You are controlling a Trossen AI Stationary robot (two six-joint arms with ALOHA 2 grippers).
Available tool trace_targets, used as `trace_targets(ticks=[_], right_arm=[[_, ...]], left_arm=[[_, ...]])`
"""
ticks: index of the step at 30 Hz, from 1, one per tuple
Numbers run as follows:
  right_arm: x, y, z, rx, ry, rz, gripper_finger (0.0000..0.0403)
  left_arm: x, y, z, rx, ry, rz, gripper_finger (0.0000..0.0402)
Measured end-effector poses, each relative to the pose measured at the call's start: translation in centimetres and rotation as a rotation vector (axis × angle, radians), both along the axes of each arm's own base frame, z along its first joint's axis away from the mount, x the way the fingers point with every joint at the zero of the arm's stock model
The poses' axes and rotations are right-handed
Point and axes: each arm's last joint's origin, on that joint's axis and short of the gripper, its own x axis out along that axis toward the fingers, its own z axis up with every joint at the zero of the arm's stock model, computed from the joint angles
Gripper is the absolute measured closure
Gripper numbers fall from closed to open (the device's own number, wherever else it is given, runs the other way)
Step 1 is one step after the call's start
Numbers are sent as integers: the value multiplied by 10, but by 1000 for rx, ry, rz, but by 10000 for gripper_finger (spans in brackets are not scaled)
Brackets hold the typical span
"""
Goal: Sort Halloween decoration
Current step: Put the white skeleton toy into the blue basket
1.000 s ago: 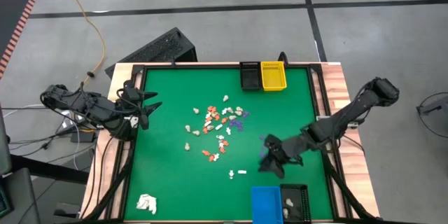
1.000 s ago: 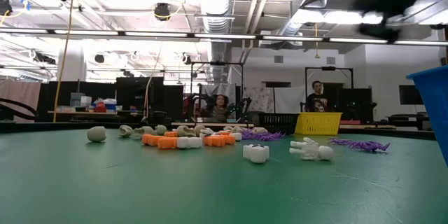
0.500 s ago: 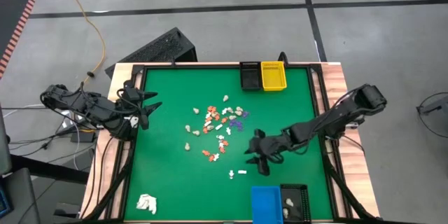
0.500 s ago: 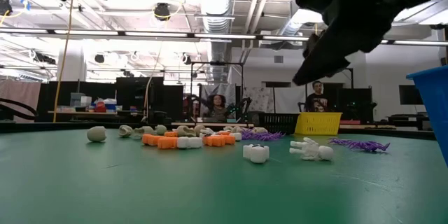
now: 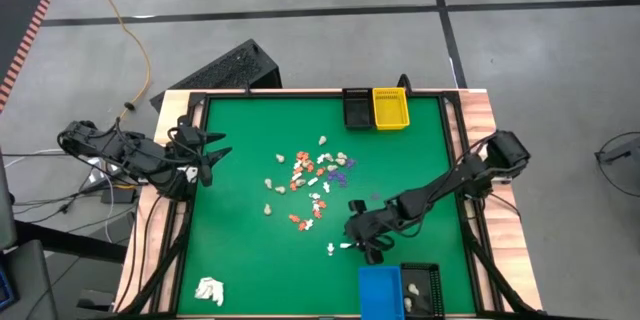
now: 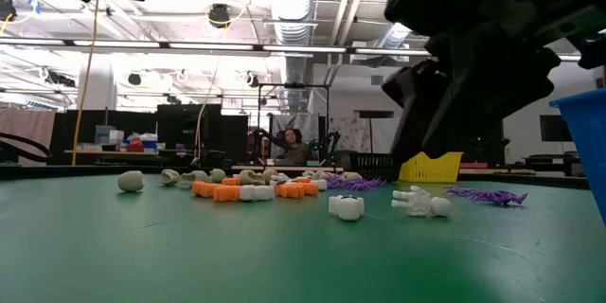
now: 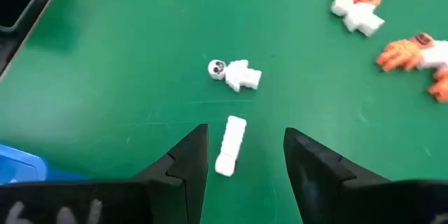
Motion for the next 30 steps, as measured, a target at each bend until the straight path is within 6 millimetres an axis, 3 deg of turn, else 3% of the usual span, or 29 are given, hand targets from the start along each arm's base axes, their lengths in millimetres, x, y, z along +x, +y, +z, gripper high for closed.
trace_targets(ticks=[10,21,30], right_arm=[[9,-2,12,-33,103,21,222],[19,0,32,-39,84,50,223],[31,2,22,-49,203,64,223]], left_arm=[[0,0,0,-1,1,1,213],[-2,1,-4,-10,33,8,213],[-2,1,-6,-13,48,6,213]])
